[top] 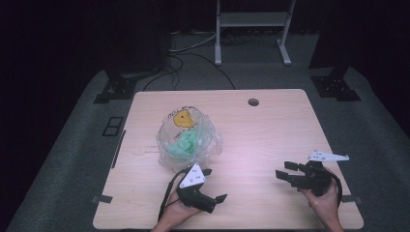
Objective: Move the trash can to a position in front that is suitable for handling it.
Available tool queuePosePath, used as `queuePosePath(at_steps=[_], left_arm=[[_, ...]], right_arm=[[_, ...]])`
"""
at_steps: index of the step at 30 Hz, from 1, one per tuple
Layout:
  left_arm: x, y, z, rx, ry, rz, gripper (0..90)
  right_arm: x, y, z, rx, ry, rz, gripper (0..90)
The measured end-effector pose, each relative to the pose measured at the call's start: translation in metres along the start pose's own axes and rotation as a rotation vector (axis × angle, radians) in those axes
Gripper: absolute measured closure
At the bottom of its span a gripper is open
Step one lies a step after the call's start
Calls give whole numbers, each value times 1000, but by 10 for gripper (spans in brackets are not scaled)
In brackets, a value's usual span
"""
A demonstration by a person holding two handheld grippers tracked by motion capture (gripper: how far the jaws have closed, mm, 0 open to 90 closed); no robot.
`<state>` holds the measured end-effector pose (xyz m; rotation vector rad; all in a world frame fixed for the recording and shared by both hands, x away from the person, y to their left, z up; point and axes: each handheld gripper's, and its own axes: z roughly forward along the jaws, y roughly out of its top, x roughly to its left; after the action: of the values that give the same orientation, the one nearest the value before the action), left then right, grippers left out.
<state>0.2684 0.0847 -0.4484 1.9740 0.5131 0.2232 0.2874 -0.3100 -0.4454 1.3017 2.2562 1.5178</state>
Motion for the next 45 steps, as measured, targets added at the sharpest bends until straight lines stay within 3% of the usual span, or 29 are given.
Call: queuePosePath(at_steps=[7,15,29,36,45], left_arm=[[13,2,-1,9,-20,19,54],[32,10,8,36,-14,29,54],[57,21,18,39,5,7,54],[48,28,19,38,-19,23,54],[32,58,11,10,-50,48,54]], right_arm=[[0,0,-1,-3,-1,2,335],[-1,0,-1,-4,0,3,335],[-2,1,-2,-8,4,6,335],[-2,1,-1,-4,6,11,335],[-2,1,-1,-8,4,7,335]])
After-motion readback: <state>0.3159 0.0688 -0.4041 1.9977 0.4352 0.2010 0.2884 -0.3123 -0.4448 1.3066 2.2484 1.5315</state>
